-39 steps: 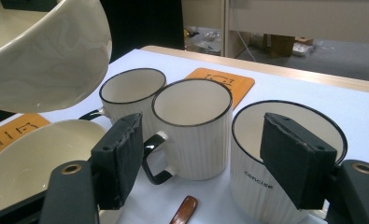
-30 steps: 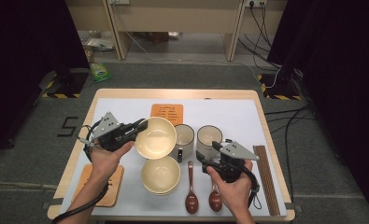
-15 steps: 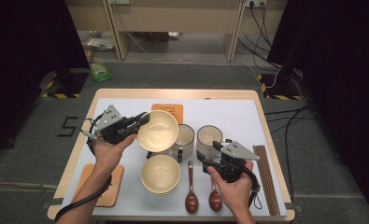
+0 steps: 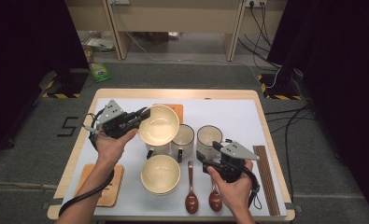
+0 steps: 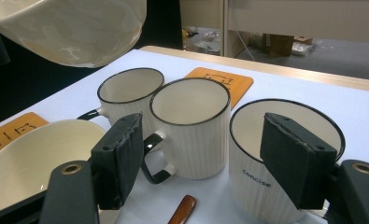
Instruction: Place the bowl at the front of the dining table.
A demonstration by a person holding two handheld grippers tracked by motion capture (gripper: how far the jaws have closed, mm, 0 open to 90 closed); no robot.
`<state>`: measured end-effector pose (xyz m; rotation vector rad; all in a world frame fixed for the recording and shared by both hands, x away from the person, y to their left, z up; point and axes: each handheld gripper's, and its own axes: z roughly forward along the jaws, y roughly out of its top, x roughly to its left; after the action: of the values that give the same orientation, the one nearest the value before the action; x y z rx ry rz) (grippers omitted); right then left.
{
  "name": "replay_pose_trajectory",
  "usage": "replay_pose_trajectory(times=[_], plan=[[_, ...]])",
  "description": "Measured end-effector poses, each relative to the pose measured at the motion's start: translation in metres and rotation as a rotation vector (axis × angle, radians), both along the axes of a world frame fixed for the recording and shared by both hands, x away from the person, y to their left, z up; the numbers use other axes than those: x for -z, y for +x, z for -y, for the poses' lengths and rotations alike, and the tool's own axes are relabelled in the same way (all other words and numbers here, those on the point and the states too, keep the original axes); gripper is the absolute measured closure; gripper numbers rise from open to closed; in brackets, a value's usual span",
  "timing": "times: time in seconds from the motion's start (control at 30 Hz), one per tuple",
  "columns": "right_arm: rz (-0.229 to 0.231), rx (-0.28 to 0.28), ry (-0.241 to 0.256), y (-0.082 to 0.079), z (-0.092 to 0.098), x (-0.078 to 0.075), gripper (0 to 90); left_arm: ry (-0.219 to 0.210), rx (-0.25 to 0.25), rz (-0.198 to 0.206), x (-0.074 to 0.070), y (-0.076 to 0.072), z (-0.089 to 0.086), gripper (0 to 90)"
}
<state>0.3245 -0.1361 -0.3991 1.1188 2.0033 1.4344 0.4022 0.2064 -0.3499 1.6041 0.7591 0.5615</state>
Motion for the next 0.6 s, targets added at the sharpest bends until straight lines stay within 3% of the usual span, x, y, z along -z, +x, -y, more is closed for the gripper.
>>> replay_pose_trajectory(times=[0.6], plan=[[-0.005, -0.001, 0.004, 0.000, 0.000, 0.001, 30.6, -0.003, -0.023, 0.000, -0.007, 0.020, -0.001, 82.7]])
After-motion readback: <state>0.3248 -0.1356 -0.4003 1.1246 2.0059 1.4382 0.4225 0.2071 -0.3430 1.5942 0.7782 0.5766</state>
